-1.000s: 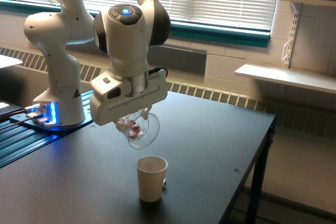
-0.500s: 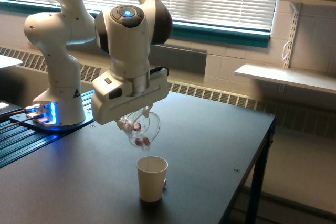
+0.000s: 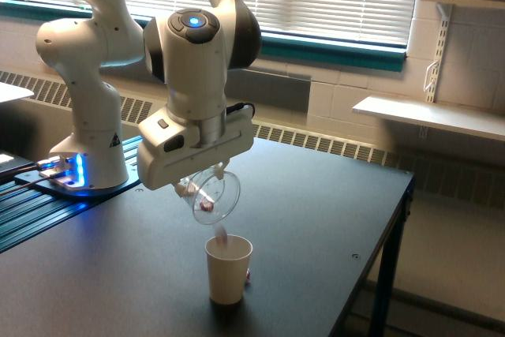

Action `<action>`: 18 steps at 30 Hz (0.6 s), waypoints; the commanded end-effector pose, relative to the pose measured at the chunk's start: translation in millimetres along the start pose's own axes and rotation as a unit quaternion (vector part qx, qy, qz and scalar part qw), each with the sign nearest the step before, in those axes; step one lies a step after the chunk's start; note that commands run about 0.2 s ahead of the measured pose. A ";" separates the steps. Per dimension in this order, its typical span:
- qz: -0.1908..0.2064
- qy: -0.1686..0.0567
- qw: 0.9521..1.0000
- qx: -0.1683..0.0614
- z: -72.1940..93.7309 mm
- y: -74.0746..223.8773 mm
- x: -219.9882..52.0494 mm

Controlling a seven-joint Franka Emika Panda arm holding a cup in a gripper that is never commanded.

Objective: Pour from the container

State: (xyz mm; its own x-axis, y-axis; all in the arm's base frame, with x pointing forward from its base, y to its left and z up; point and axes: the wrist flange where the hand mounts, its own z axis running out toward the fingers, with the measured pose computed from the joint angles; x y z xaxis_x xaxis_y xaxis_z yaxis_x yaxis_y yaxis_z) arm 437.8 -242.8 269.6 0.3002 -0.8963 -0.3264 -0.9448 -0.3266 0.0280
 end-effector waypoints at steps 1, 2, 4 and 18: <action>0.018 -0.005 1.000 -0.007 1.8 5.0 -1.3; 0.018 -0.007 1.000 -0.009 2.4 5.8 -2.1; 0.017 -0.009 1.000 -0.011 3.2 6.2 -3.3; 0.016 -0.037 0.999 -0.004 6.5 -0.5 2.3</action>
State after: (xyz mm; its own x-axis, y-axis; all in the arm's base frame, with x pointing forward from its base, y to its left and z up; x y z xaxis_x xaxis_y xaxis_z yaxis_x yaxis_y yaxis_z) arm 434.3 -237.9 264.1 0.2683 -0.8856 -0.3790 -0.9494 -0.3097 0.0514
